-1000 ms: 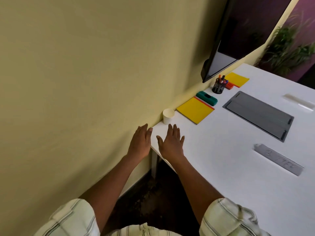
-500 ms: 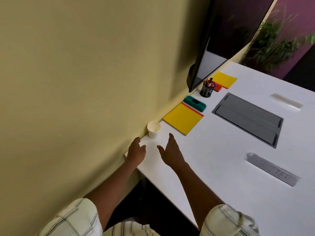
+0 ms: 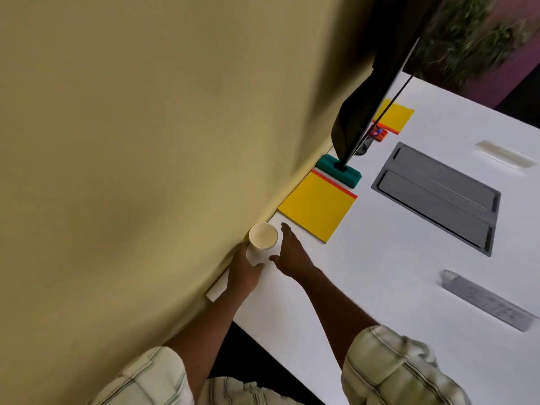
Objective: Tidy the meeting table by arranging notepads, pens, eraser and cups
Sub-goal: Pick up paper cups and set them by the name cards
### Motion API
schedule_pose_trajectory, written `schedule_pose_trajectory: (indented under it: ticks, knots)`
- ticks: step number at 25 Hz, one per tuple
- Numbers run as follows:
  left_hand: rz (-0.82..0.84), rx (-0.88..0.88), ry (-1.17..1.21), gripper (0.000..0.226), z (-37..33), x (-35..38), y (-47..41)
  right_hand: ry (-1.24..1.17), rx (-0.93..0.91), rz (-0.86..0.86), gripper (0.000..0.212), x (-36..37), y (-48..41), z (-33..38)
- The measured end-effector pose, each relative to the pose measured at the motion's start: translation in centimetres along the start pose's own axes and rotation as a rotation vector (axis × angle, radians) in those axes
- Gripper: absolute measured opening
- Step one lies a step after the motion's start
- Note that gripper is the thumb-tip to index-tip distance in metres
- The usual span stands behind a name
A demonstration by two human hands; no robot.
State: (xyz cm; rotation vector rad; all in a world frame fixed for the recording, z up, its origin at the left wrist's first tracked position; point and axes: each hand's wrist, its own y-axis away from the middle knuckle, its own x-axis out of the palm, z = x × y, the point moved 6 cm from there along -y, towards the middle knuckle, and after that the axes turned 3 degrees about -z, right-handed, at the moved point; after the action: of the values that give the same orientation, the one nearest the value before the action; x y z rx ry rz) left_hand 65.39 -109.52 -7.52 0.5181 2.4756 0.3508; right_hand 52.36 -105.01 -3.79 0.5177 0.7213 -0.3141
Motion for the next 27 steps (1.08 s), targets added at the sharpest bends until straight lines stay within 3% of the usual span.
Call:
schedule_pose_trajectory:
  ticks: [6, 15, 21, 27]
  knots:
    - [0.034, 0.108, -0.035, 0.081, -0.3, 0.4, -1.8, -0.033, -0.026, 0.007, 0.098, 1.0, -1.7, 0.6]
    - [0.04, 0.131, 0.071, 0.074, -0.8, 0.2, -1.5, -0.077, -0.083, -0.077, 0.085, 0.5, -0.3, 1.5]
    - [-0.013, 0.365, 0.062, 0.067, -4.7, -2.4, 2.9, -0.114, -0.183, -0.131, 0.06, -3.0, 3.9, 2.6]
    - [-0.015, 0.546, 0.058, 0.089, -7.4, -6.0, 10.2, -0.101, -0.32, -0.173, 0.067, -7.0, 11.4, 5.4]
